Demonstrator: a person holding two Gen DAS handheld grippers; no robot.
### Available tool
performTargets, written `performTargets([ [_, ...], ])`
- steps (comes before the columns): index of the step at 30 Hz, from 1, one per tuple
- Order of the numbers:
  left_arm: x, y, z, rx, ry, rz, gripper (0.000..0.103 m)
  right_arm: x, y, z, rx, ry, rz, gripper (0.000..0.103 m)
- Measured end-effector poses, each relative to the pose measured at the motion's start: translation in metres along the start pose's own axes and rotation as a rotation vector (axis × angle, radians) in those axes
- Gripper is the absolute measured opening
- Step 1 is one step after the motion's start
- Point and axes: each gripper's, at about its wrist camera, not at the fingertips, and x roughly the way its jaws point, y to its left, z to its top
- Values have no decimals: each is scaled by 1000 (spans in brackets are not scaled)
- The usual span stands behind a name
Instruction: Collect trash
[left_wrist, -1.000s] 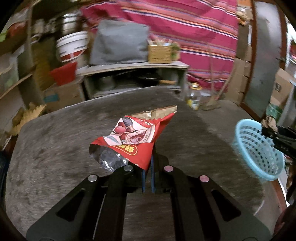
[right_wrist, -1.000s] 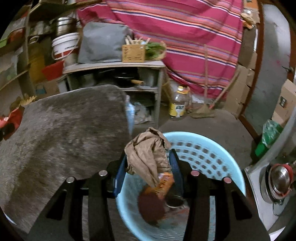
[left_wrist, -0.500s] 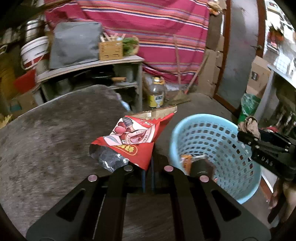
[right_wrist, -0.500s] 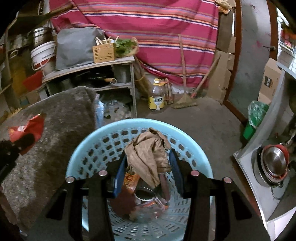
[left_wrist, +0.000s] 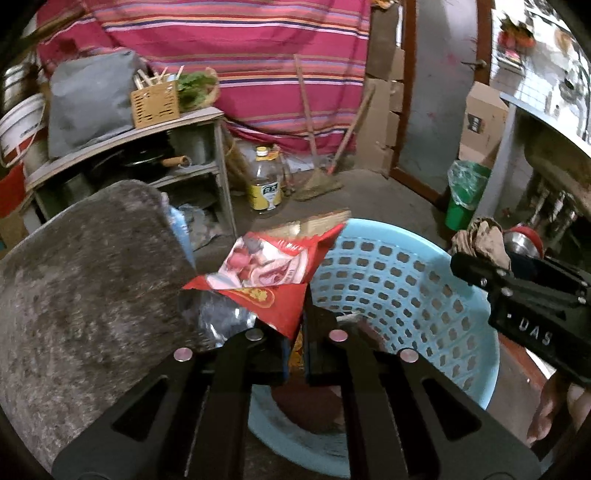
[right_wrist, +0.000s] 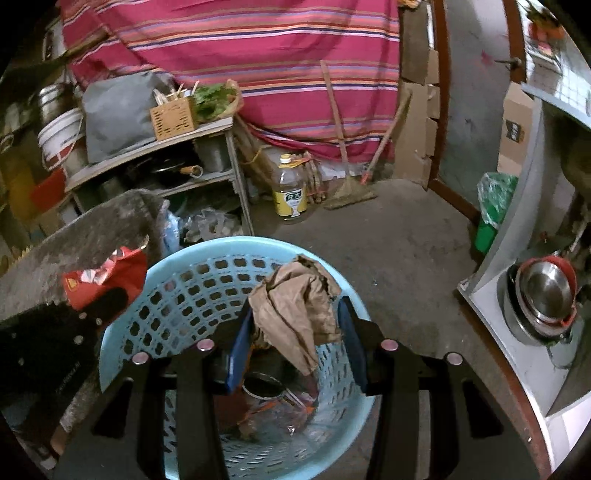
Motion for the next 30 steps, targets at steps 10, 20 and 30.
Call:
performTargets([
  [10,-20,14,-1,0,-51,58,75,3,-8,-2,24,7,-1,45],
  [20,-57,58,-2,-63,-125,154,95,11,21,-3,-30,23,12,46],
  [30,-94,106,-19,-135,-147,238,97,3,49,-2,-43,-22,37,90],
])
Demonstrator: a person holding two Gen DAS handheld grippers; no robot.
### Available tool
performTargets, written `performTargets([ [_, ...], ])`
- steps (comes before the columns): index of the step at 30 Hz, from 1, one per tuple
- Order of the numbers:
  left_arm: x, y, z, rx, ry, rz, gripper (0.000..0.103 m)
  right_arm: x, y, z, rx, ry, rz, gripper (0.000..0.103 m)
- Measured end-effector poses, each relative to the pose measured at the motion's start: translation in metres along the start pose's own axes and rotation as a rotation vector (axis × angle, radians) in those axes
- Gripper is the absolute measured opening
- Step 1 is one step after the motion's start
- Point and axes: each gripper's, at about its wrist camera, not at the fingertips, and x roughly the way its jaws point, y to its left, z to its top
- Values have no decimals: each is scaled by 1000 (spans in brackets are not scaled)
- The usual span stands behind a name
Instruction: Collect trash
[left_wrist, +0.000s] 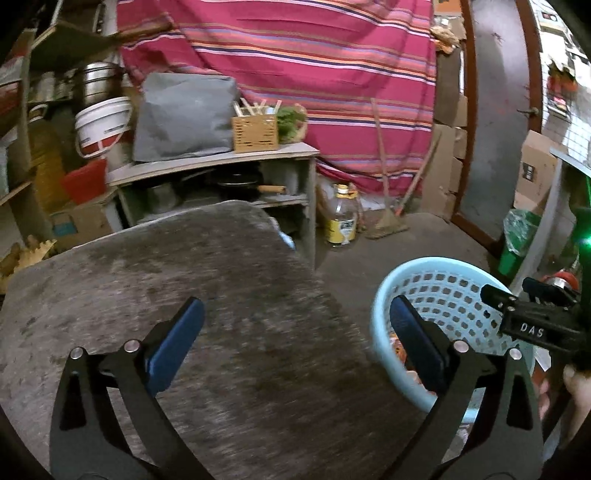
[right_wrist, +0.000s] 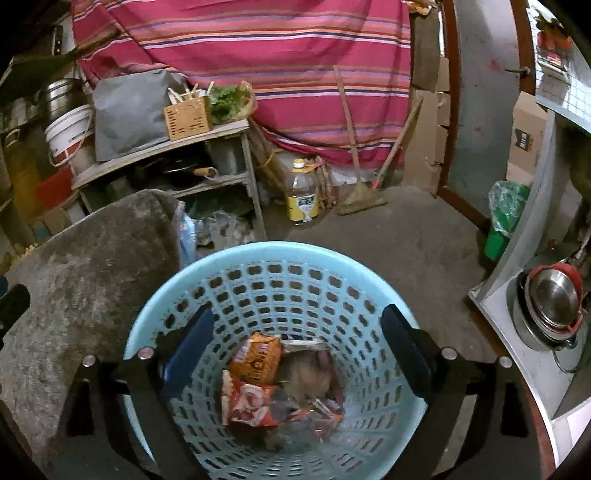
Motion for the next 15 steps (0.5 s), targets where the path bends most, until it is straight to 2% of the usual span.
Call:
performTargets([
  [2,-12,14,-4,-12,-18,22,97,-3,6,-1,1,-4,17,91],
  [4,-25,25,-7,-24,-39,33,98,-11,15,-3,-14,-25,26,99],
  [11,-79,62,-30,-18,-125,118,98,-59,53,-26,10,-113,130,99],
  [15,-111,85,-51,-39,-163,136,98,-87,80,-44,-10,-163,137,99],
])
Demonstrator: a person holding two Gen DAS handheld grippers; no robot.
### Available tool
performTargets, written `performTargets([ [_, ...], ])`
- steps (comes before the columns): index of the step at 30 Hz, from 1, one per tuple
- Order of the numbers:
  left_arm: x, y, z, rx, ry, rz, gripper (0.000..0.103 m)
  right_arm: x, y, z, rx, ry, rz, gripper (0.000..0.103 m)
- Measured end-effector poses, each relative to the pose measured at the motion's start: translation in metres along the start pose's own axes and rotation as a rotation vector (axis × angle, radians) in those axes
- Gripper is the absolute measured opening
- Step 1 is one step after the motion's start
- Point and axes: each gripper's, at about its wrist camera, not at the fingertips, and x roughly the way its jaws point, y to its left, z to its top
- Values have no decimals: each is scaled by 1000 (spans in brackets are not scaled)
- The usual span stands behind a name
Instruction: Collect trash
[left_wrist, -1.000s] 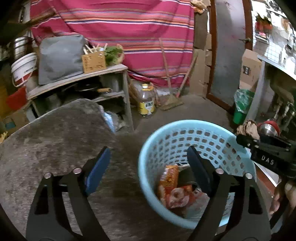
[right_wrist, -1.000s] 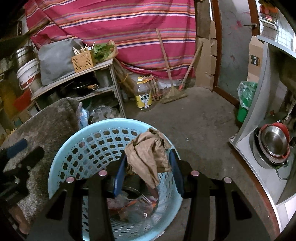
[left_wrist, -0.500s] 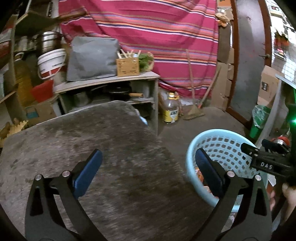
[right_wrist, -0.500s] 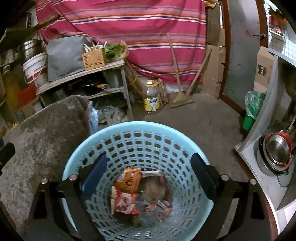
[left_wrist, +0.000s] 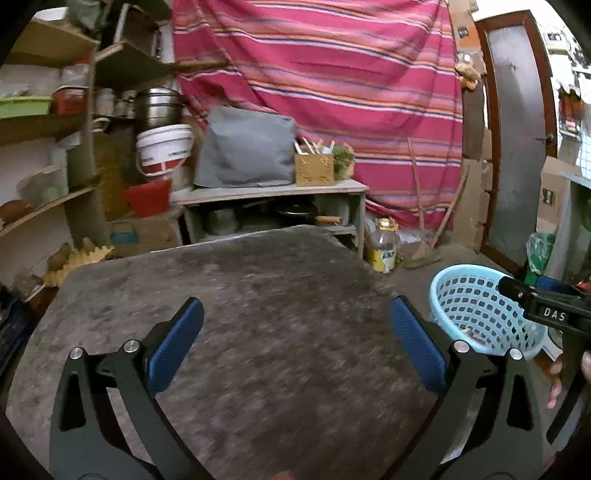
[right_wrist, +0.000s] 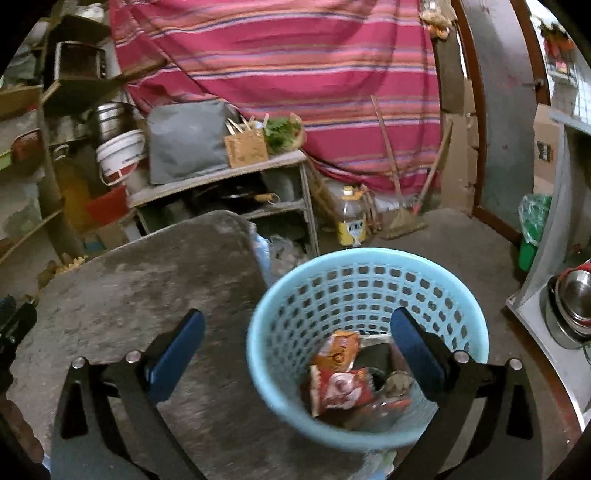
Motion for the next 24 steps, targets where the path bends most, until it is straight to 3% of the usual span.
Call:
performTargets([
  [5,-31,35,-19,-41,3,21,98,-35,41,-21,-55,-66,18,99],
  [14,-68,74,-57,-42,-3,145,98,-60,97,-63,-129,-53,99,99],
  [24,-75,102,-78,-92,-6,209,98,-68,145,-86,-222,-103,130,99],
])
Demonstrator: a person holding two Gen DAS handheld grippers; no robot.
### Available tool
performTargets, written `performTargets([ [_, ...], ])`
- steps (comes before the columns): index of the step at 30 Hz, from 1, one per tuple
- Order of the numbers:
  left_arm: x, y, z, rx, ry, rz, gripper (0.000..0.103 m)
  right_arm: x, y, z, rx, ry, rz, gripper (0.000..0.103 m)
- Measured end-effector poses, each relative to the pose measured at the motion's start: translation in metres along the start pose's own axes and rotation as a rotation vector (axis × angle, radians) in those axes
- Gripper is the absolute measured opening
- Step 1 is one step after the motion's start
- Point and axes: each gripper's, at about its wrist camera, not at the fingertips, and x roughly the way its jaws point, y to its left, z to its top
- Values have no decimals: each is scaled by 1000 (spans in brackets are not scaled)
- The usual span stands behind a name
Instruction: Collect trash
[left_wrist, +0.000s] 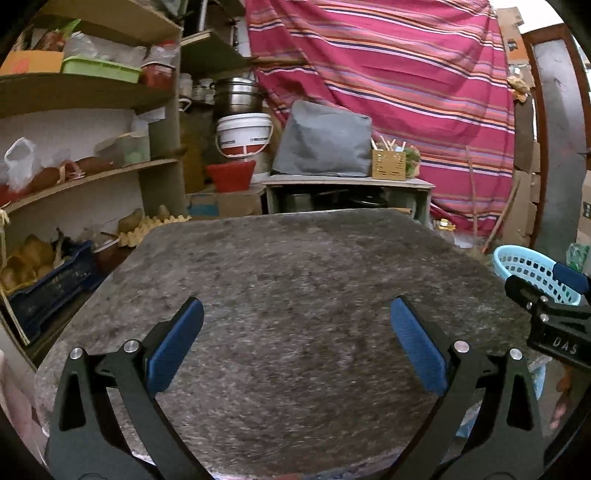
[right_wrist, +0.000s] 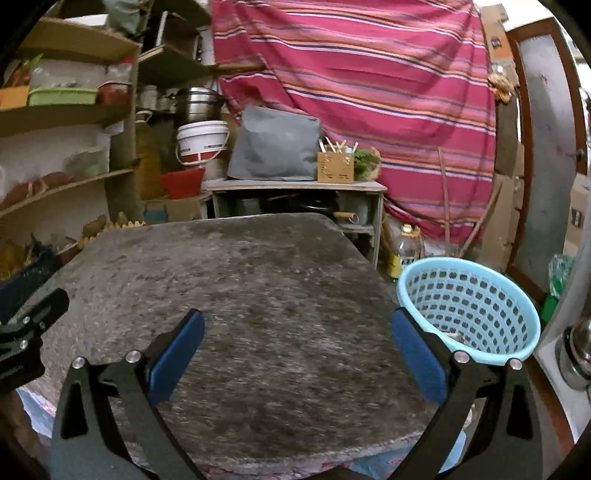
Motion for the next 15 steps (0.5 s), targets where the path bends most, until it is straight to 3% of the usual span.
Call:
performTargets([
  [6,2,5,-2,13,-35,37,98,2,10,0,3,-19,20,99],
  [15,8,10,-1,-2,-32,27,98,5,14,2,-11,-29,22,99],
])
